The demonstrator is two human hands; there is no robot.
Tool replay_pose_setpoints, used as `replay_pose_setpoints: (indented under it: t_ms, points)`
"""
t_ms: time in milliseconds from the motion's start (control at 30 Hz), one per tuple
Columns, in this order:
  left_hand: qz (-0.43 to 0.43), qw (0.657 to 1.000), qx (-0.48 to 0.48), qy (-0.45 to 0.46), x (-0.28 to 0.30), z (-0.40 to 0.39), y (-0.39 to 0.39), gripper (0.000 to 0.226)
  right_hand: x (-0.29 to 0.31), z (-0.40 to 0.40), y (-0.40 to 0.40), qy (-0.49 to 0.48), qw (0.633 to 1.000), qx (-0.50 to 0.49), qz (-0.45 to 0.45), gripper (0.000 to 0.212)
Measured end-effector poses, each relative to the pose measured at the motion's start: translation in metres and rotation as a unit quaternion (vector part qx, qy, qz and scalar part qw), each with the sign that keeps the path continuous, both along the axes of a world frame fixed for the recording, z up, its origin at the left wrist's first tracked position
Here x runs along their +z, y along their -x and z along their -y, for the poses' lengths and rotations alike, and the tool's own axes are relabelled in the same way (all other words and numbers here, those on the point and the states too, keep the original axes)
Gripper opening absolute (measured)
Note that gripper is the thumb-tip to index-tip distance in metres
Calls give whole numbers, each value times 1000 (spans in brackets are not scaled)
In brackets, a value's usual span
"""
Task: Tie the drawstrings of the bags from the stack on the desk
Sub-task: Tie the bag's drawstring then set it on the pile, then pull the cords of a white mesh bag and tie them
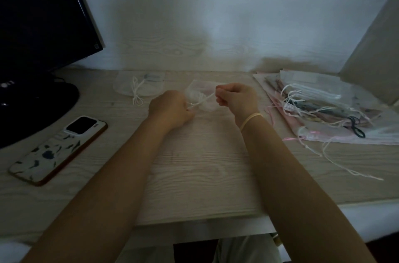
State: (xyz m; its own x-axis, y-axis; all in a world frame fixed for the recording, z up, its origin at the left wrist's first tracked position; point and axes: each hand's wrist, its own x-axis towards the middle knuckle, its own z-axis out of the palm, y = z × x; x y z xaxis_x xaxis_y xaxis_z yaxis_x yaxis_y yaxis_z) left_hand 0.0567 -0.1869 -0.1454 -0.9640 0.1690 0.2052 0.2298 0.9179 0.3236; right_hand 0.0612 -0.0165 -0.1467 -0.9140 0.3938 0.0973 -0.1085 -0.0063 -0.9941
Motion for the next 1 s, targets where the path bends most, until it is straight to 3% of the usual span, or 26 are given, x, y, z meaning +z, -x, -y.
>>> replay_pose_setpoints:
  t_ms: [100,200,267,367,500,667,767,800,933,1000]
  points:
    - [-14,999,28,42,-3,-1,1,26,-1,2,-3,-84,996,4,7,7]
    - [-37,995,33,-87,-9,5,4,26,1,-3,-2,-188,982,28,10,4]
    - [-14,987,-13,-161,-11,5,5,49,2,-6,-3,-337,938,67,36,22]
    - [31,990,-58,-128,-14,0,12,58,-6,2,-4,-507,854,93,73,45]
    - [20,984,-48,-170,-13,-4,29,30,-7,17,3,-540,837,51,70,18]
    - [-123,949,-30,-290,13,9,34,18,11,46,13,-481,875,-32,-44,25]
    - [-185,939,-13,-289,23,31,36,22,21,73,30,-476,873,-27,-97,15]
    - [-179,944,5,-276,23,42,39,25,22,83,37,-481,872,2,-92,15]
    - [-12,979,67,-191,15,83,41,43,19,112,50,-521,837,159,43,65]
    - [37,987,89,-129,14,96,36,44,15,115,51,-534,827,164,66,61]
